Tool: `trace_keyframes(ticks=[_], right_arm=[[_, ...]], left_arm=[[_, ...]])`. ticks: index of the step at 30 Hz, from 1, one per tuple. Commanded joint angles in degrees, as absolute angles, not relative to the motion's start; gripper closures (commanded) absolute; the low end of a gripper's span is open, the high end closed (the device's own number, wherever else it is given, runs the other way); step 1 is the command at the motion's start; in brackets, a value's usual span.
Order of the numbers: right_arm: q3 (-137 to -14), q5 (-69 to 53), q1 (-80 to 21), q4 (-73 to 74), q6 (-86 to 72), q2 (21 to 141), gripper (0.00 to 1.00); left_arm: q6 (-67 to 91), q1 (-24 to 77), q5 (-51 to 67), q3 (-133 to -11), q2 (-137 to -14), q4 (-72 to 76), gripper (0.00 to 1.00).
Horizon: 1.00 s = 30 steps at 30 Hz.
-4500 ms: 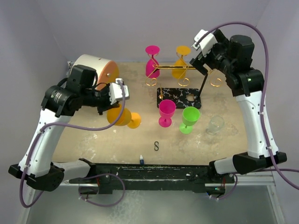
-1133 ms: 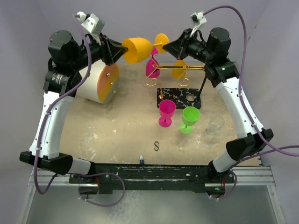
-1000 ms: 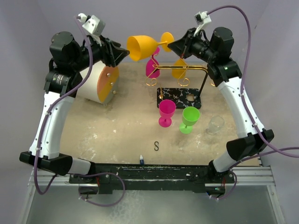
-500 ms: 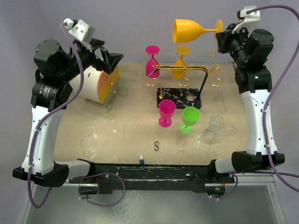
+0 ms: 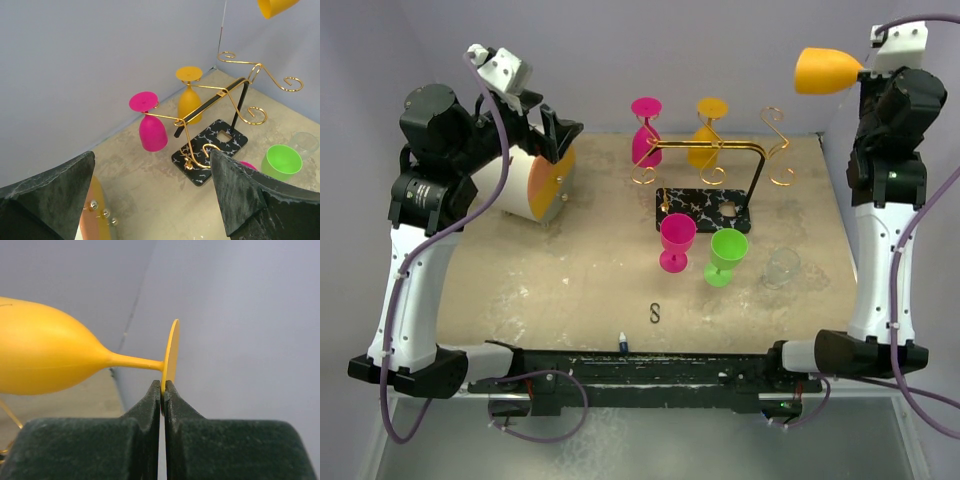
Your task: Place the wine glass upside down on the wine glass rack
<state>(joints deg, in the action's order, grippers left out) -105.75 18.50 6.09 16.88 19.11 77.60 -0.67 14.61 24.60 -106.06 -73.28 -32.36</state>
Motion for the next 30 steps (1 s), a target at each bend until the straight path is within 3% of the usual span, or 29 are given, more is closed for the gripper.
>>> trace_keyframes(ticks=[1,10,17,30], right_arm=[[-106.85,30.71,6.28,11.82,30.40,77.83,1.00],[-106.56,41.48,5.10,7.13,46.06,83.67,1.00],[-100.75,50.23,-2.41,-3.77,66.80,87.91,1.00],[-105.46,52.65,-8.85,-0.68,73.60,98.08,1.00]], left_arm=[[-1.85,14.03,24.59,-106.34,-72.35,-31.46,0.01],[-3.24,13.71,25.89,-108.30,-71.74,-32.94,0.01],[-3.59,13.71,26.32,-108.65,-71.30,-33.37,0.01],[-4.87,13.51,25.84,-109.01,-70.18,-34.34,0.01]])
